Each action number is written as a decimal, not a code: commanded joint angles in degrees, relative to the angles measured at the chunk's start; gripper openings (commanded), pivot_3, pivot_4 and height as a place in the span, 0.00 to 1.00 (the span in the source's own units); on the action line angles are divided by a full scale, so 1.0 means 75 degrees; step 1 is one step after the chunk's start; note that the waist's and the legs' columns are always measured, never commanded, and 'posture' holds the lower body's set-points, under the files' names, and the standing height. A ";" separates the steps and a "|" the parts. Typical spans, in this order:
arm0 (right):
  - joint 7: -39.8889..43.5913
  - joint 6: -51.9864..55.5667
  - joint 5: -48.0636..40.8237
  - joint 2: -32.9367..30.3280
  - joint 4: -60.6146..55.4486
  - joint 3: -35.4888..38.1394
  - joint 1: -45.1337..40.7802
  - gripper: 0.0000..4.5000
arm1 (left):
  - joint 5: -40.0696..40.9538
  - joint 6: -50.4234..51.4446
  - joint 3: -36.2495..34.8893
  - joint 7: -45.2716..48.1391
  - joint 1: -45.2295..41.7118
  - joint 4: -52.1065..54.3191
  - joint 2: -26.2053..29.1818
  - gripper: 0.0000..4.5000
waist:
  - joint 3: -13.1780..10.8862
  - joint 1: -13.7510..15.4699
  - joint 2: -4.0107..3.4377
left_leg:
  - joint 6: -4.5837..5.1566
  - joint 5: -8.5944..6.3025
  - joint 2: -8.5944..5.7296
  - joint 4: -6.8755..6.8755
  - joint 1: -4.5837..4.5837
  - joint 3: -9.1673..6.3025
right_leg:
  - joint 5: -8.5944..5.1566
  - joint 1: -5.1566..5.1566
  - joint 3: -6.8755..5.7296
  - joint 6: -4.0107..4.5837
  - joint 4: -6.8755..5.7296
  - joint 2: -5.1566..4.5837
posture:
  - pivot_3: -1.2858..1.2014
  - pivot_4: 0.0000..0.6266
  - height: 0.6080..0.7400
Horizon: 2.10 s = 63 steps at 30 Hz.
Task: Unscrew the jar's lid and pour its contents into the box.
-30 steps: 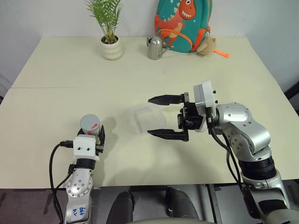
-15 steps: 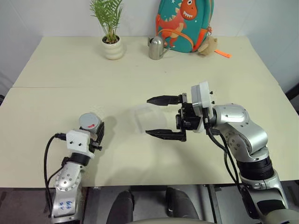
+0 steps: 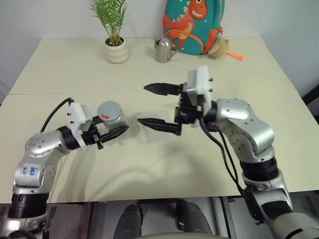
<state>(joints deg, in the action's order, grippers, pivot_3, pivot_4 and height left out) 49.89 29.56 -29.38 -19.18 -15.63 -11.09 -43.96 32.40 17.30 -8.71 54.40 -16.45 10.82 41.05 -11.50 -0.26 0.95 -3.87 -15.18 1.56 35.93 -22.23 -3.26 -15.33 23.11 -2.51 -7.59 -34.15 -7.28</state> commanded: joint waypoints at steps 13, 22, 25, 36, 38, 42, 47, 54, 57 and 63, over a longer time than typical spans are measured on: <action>-0.0537 0.1313 0.0368 0.0531 0.0156 -0.0641 -0.0869 1.00 | 0.0008 0.0360 0.0591 0.0476 -0.0697 0.0139 -0.0306 0.45 | 0.0000 -0.0003 0.0001 | 0.0000 0.0000 0.0010 0.0005 -0.0032 0.0040 | -0.0002 0.0063 0.0032 -0.0003 -0.0040 0.0008 | 0.52 0.24 1.00; -0.0412 0.1676 0.0243 0.0587 0.0082 -0.0514 -0.0930 1.00 | -0.0171 0.0270 0.0528 0.0387 -0.0658 0.0078 -0.0372 0.45 | 0.0000 -0.0016 0.0001 | 0.0000 0.0000 0.0011 0.0007 -0.0028 0.0043 | -0.0002 0.0064 0.0040 -0.0003 -0.0048 0.0011 | 0.52 0.24 1.00; -0.0442 0.1652 0.0276 0.0634 0.0092 -0.0524 -0.0882 1.00 | -0.0169 0.0274 0.0533 0.0345 -0.0608 0.0146 -0.0391 0.45 | 0.0000 -0.0014 0.0001 | 0.0000 0.0000 0.0012 0.0005 -0.0027 0.0045 | -0.0002 0.0066 0.0042 -0.0003 -0.0048 0.0012 | 0.52 0.24 1.00; -0.0432 0.1641 0.0220 0.0783 0.0103 -0.0462 -0.0833 0.57 | -0.0066 0.0360 0.0480 0.0344 -0.0650 0.0366 -0.0325 0.45 | 0.0000 -0.0010 0.0001 | 0.0000 0.0000 0.0012 0.0006 -0.0027 0.0047 | -0.0002 0.0066 0.0046 -0.0003 -0.0049 0.0013 | 0.52 0.24 1.00; -0.0384 0.1609 0.0235 0.0757 0.0119 -0.0475 -0.0832 0.57 | -0.0015 0.0351 0.0459 0.0390 -0.0675 0.0377 -0.0335 0.45 | 0.0000 -0.0008 0.0001 | 0.0000 0.0000 0.0012 0.0007 -0.0027 0.0047 | -0.0002 0.0066 0.0046 -0.0003 -0.0049 0.0013 | 0.52 0.24 1.00; 0.0561 0.1225 0.0102 0.0442 0.0272 -0.0542 -0.0998 0.57 | 0.0120 0.0205 0.0497 0.0790 -0.0803 0.0281 -0.0334 0.45 | 0.0000 -0.0007 0.0001 | 0.0000 0.0000 0.0012 0.0008 -0.0027 0.0048 | -0.0002 0.0066 0.0046 -0.0003 -0.0049 0.0013 | 0.52 0.24 1.00; 0.3897 0.0464 -0.0285 -0.0759 0.0864 -0.0965 -0.1602 0.57 | 0.0424 0.0019 0.0571 0.2081 -0.1167 0.0092 -0.0113 0.45 | -0.0001 0.0014 0.0002 | 0.0001 0.0000 0.0012 0.0010 -0.0028 0.0051 | -0.0001 0.0061 0.0047 -0.0005 -0.0042 0.0014 | 0.52 0.24 1.00; 0.5033 -0.0036 -0.0219 -0.0628 0.2398 -0.0872 -0.2793 0.57 | 0.0718 0.0151 0.0770 0.3116 -0.1511 0.0005 0.0121 0.45 | -0.0001 -0.0177 0.0002 | 0.0003 -0.0001 0.0028 0.0010 -0.0015 0.0058 | -0.0001 0.0063 0.0064 -0.0004 -0.0057 0.0035 | 0.52 0.24 1.00; 0.4912 -0.0156 -0.0179 -0.0512 0.2544 -0.0795 -0.2789 0.57 | 0.0658 0.0050 0.0716 0.2950 -0.1525 -0.0079 0.0001 0.45 | -0.0001 -0.0177 0.0003 | 0.0002 -0.0001 0.0028 0.0010 -0.0017 0.0060 | -0.0002 0.0065 0.0073 -0.0005 -0.0055 0.0037 | 0.52 0.24 1.00; 0.4381 0.0364 -0.0538 -0.0364 0.2468 -0.0453 -0.2692 0.73 | 0.0627 -0.0012 0.0673 0.2797 -0.1410 -0.0047 -0.0094 0.45 | -0.0001 -0.0168 0.0003 | 0.0000 -0.0001 0.0028 0.0013 -0.0022 0.0060 | -0.0001 0.0069 0.0076 -0.0006 -0.0056 0.0039 | 0.52 0.24 1.00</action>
<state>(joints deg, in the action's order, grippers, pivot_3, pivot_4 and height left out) 83.86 30.47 -31.27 -21.80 3.67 -17.78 -63.98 36.32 18.48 -1.81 75.41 -27.36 9.57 40.46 -11.50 -1.52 0.97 -3.87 -15.19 1.77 36.04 -22.40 -2.81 -15.33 23.62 -1.94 -7.63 -34.59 -6.99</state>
